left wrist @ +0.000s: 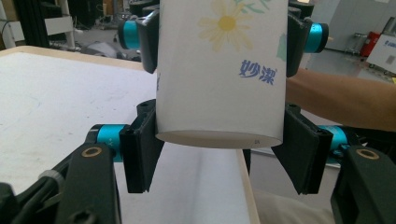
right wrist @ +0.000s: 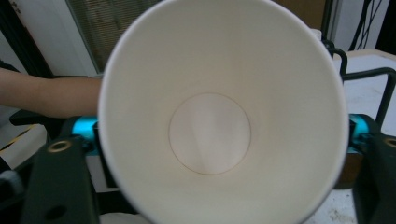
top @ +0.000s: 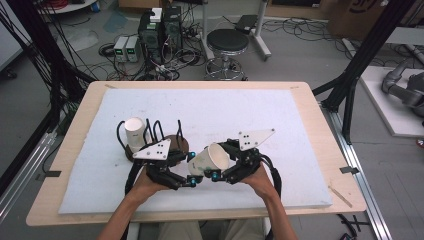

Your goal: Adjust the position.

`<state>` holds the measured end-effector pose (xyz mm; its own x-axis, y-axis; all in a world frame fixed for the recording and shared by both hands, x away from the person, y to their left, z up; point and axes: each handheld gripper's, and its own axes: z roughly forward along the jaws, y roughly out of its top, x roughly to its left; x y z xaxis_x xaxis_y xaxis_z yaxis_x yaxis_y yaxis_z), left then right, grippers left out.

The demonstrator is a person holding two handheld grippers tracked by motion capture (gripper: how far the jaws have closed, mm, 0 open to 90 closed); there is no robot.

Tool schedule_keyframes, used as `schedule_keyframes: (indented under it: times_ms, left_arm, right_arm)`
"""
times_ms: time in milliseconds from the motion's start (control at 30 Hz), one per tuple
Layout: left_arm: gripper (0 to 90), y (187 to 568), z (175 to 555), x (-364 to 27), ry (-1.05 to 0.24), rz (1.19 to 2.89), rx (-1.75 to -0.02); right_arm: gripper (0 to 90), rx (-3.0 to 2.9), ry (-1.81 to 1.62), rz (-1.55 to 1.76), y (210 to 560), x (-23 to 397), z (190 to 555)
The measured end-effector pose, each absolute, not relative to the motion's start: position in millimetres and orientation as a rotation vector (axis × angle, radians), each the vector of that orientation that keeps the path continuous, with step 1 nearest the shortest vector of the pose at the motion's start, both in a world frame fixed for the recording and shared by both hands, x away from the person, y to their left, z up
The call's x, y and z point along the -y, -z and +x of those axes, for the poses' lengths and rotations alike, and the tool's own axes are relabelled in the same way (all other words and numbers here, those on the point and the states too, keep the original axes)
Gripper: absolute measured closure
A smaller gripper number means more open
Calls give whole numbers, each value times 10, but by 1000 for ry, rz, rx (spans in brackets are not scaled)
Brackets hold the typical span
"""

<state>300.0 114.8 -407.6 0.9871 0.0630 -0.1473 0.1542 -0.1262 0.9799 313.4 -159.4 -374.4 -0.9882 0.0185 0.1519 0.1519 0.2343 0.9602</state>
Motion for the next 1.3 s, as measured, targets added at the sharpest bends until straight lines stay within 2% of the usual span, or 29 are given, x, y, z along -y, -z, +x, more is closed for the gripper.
schedule_keyframes:
  times_ms: [467, 567, 733, 1067, 1300]
  left_arm:
    - [344, 4076, 2976, -1148, 57, 1717, -163]
    - [102, 4077, 2977, -1158, 68, 1710, -171]
    - [71, 4082, 2963, -1162, 29, 1741, -190]
    - [71, 4078, 2949, -1199, 27, 1732, -191]
    - [71, 4098, 2895, -1337, -50, 1772, -248]
  right_arm:
    - [298, 2374, 1874, -165, 3749, 1583, 3126]
    - [297, 2370, 1875, -177, 3747, 1594, 3128]
    - [297, 2379, 1879, -179, 3746, 1600, 3132]
    - [296, 2381, 1872, -192, 3751, 1615, 3130]
    - [296, 2428, 1841, -255, 3753, 1663, 3123]
